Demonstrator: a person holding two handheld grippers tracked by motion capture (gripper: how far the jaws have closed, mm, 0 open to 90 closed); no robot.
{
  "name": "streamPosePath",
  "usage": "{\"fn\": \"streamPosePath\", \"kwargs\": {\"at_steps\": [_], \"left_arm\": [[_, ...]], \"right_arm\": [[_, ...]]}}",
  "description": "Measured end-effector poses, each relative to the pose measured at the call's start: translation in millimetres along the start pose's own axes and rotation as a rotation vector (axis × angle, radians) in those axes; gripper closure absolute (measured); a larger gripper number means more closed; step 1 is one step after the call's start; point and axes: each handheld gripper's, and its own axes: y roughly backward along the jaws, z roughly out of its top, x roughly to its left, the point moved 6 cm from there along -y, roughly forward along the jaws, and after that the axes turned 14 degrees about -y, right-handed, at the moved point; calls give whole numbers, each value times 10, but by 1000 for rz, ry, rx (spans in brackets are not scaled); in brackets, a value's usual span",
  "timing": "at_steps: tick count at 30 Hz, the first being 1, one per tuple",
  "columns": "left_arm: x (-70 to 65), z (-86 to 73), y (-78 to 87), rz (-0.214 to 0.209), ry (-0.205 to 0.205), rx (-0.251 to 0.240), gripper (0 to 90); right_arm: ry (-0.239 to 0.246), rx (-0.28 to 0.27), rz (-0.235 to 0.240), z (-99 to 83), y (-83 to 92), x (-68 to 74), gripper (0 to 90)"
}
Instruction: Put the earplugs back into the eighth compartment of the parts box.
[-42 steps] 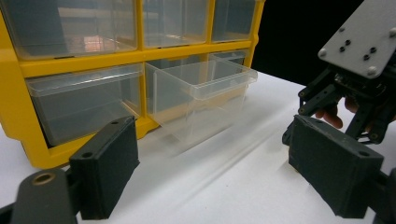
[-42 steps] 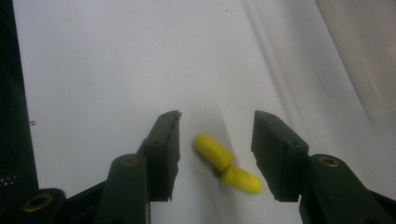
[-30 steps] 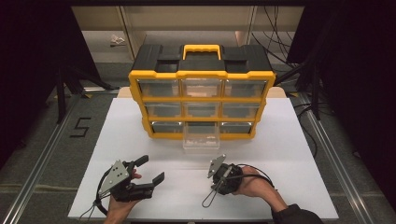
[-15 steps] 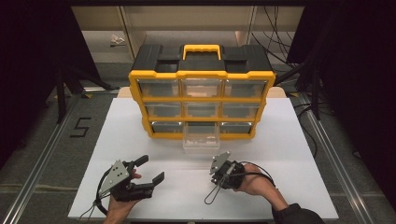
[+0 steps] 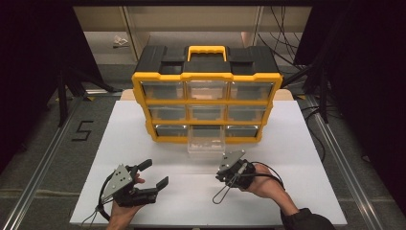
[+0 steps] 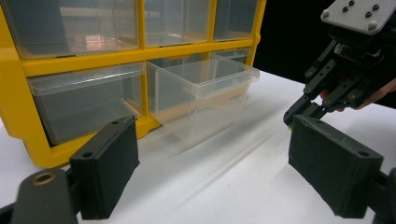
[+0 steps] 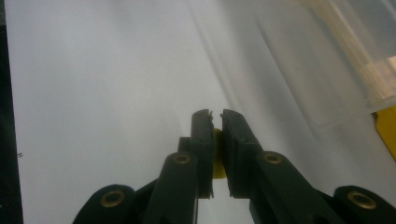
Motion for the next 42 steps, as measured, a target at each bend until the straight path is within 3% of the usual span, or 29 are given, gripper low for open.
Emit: {"fn": "streamPosePath", "kwargs": {"at_steps": [13, 33, 42], "left_arm": [[2, 3, 5, 5, -1, -3, 159], [4, 3, 5, 7, -2, -3, 161], [5, 2, 5, 9, -3, -4, 161]], "right_arm": [[-36, -117, -12, 172, 133, -43, 837], [-132, -307, -16, 414, 318, -113, 831], [-165, -356, -29, 474, 345, -149, 829]]}}
